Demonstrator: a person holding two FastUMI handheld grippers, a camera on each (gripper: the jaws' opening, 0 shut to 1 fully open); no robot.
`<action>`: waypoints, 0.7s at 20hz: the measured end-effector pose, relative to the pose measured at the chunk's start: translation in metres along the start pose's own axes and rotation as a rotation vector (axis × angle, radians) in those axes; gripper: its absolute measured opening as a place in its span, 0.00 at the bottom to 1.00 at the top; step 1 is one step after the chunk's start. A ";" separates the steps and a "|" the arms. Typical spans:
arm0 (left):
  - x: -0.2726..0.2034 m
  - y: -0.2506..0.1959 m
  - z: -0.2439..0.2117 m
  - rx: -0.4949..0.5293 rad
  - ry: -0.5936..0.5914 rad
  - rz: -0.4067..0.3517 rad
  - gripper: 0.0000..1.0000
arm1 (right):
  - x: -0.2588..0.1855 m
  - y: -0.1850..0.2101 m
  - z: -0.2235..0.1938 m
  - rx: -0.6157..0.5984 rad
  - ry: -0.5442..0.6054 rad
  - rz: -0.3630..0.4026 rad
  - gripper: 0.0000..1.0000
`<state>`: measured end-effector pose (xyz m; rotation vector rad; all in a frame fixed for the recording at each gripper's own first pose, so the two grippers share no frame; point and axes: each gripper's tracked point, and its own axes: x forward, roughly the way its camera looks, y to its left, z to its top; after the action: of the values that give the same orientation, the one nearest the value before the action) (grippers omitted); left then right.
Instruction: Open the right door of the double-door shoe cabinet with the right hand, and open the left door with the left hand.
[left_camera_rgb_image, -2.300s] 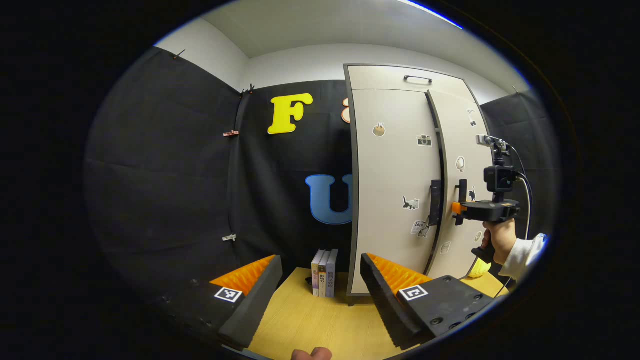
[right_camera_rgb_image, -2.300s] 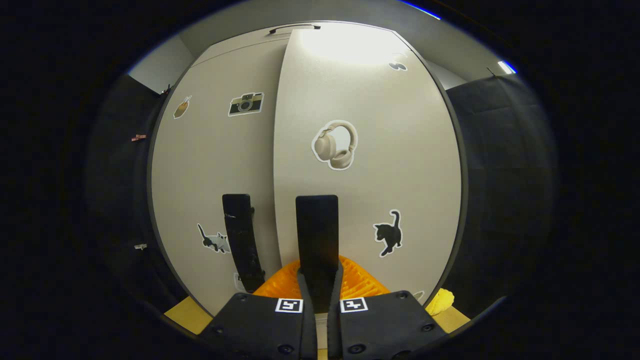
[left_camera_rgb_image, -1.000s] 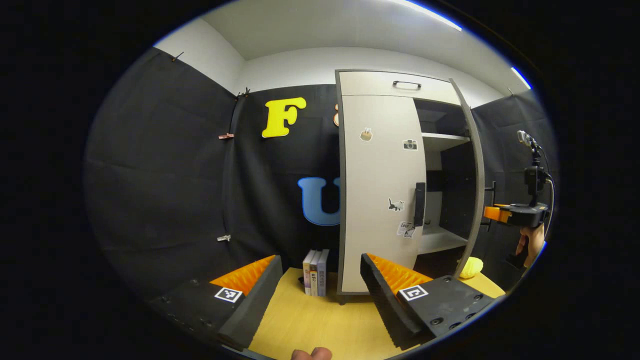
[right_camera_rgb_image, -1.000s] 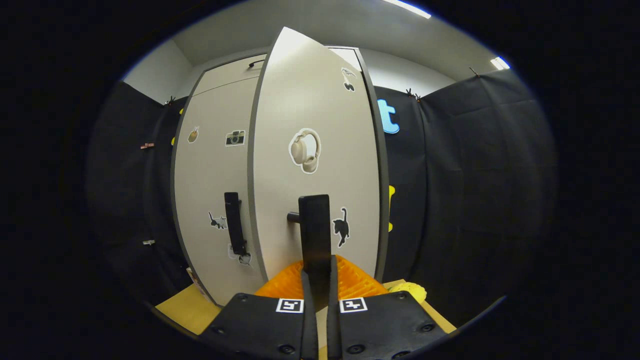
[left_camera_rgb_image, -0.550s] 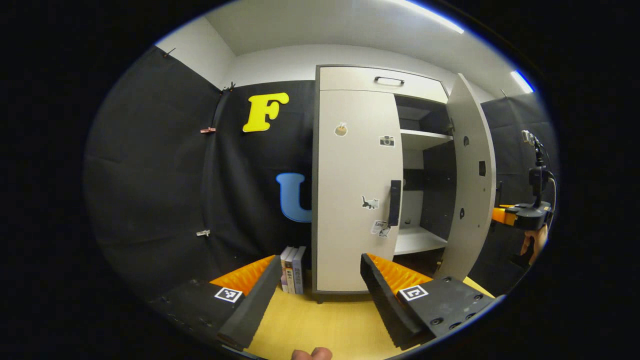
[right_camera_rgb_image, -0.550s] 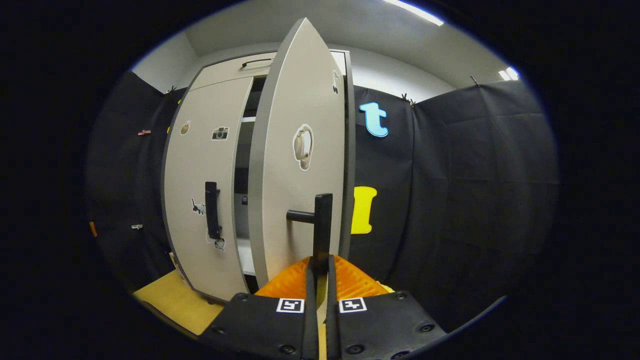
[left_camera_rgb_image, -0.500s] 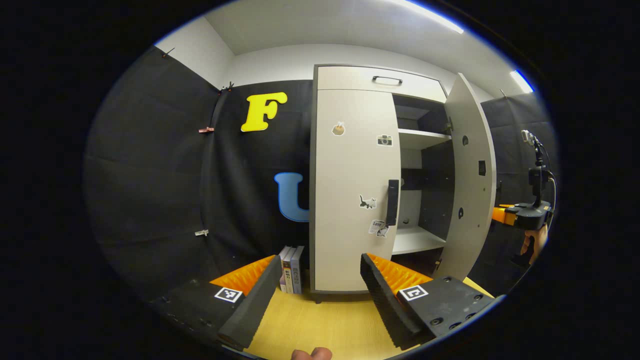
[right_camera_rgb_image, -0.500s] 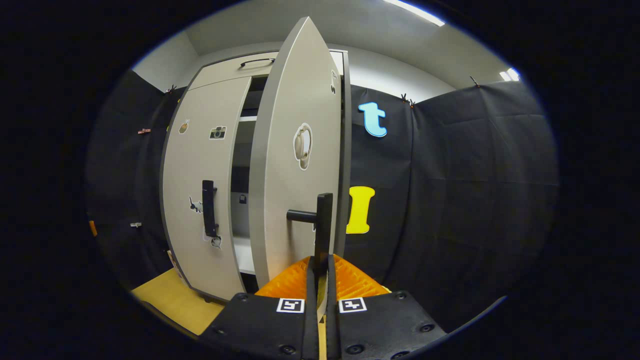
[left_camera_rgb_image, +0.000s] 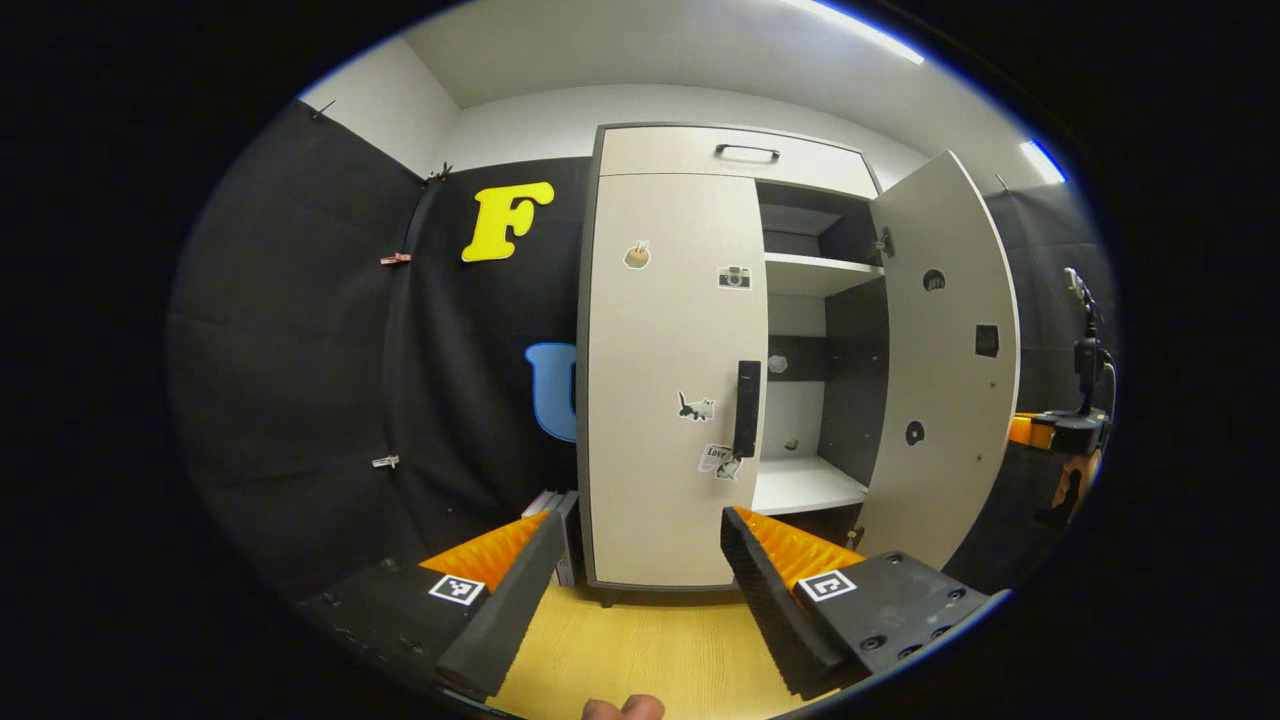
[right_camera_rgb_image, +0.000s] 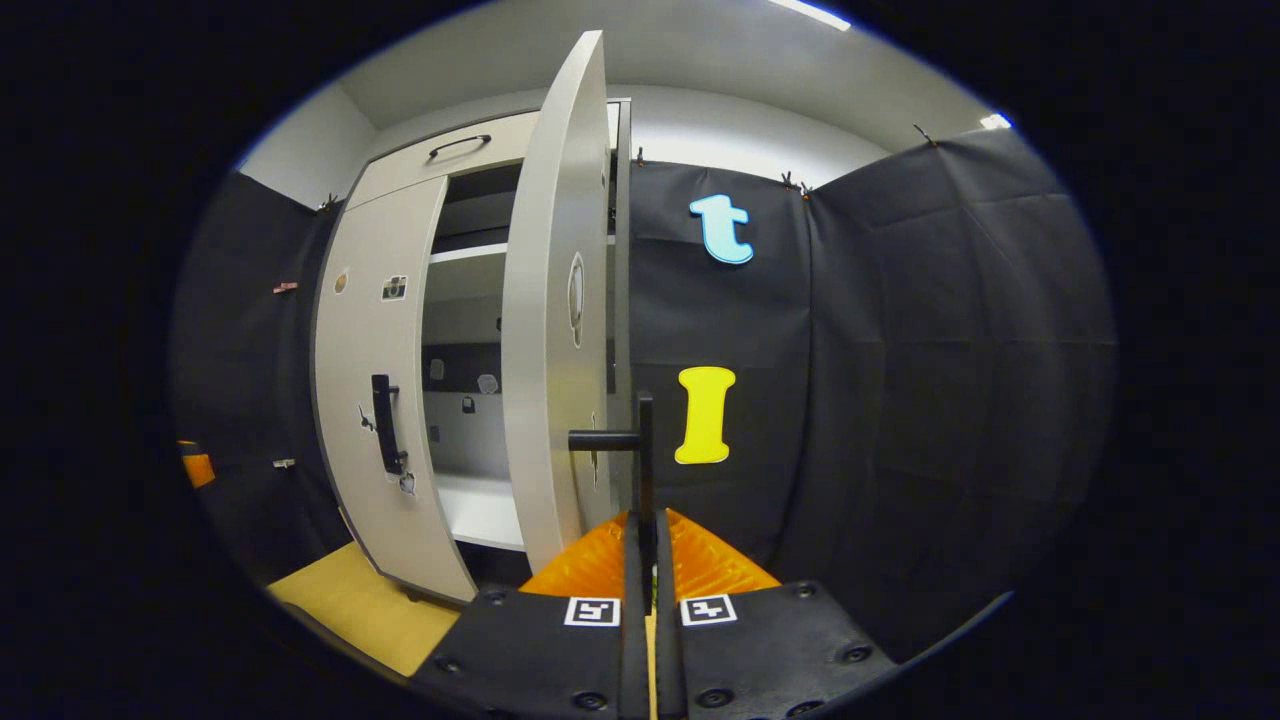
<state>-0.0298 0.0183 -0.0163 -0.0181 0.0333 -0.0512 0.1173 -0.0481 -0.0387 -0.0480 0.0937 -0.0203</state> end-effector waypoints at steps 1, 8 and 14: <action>0.000 -0.003 0.001 0.007 0.000 0.003 0.98 | -0.001 0.000 0.004 -0.015 -0.011 0.004 0.09; 0.008 -0.016 0.005 0.027 0.003 0.011 0.98 | -0.010 -0.004 0.010 -0.018 -0.021 0.016 0.06; 0.020 -0.034 0.013 0.039 0.000 -0.016 0.98 | -0.035 -0.018 0.012 -0.019 -0.012 -0.012 0.11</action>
<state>-0.0116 -0.0166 -0.0038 0.0209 0.0321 -0.0677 0.0828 -0.0648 -0.0227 -0.0678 0.0816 -0.0307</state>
